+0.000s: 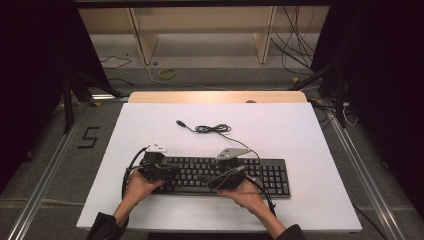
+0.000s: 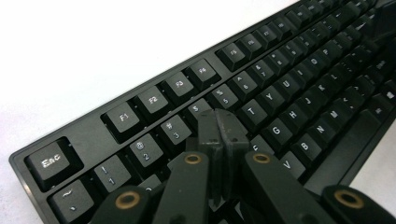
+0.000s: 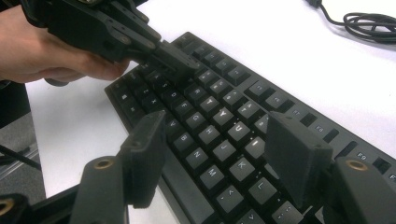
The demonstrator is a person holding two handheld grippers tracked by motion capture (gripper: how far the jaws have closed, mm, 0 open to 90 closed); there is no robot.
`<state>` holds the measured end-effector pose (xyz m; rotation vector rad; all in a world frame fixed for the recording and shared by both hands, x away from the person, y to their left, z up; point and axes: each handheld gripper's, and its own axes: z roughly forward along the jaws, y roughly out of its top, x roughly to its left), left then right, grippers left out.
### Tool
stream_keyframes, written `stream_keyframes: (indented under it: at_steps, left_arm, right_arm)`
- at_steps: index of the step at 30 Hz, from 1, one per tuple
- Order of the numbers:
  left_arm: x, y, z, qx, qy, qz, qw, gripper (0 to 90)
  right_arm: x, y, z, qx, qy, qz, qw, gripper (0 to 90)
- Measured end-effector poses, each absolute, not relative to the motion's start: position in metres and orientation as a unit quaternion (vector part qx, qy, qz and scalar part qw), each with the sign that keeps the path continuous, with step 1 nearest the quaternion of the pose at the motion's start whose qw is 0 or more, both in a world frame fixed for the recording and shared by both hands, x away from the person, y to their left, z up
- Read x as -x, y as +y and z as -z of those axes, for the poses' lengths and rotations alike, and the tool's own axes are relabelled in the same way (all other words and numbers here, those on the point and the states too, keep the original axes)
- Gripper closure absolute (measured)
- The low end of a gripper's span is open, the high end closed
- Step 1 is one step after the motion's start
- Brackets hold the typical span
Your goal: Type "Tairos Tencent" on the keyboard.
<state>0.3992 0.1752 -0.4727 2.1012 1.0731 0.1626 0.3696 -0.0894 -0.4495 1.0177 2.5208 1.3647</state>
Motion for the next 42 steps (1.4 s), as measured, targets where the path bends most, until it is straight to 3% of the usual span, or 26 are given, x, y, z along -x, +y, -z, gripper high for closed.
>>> stream_keyframes:
  at_steps: [15,28,37,42]
  left_arm:
    - [-0.399,0.176,0.474,-0.821,0.423,-0.062,0.379,89.2]
    - [-0.394,0.19,0.464,-0.799,0.424,-0.041,0.424,64.2]
    - [-0.387,0.197,0.46,-0.787,0.426,-0.037,0.445,47.9]
    - [-0.383,0.199,0.459,-0.781,0.421,-0.034,0.46,43.7]
  right_arm:
    - [-0.369,-0.09,0.449,-0.333,0.827,-0.45,0.053,39.8]
    - [-0.368,-0.087,0.451,-0.332,0.829,-0.447,0.051,41.4]
    - [-0.369,-0.082,0.456,-0.334,0.835,-0.434,0.057,56.1]
    - [-0.368,-0.08,0.46,-0.329,0.84,-0.428,0.052,66.6]
